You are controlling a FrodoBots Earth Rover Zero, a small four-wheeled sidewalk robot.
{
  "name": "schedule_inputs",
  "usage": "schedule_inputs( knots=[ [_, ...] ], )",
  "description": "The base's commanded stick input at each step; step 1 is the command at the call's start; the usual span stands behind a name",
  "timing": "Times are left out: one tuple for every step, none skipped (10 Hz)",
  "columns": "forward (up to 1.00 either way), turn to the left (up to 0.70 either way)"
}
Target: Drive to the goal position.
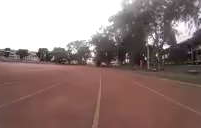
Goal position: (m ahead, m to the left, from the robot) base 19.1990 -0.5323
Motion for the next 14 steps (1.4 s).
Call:
schedule_inputs(
  knots=[
    [0.50, 0.00],
    [0.50, 0.00],
    [0.50, 0.00],
    [0.50, 0.00],
    [0.50, 0.00],
    [0.50, 0.00],
    [0.50, 0.00],
    [0.50, 0.00],
    [0.50, 0.00],
    [0.50, 0.00],
    [0.50, 0.00],
    [0.50, 0.00],
    [0.50, 0.00],
    [0.50, 0.00]
  ],
)
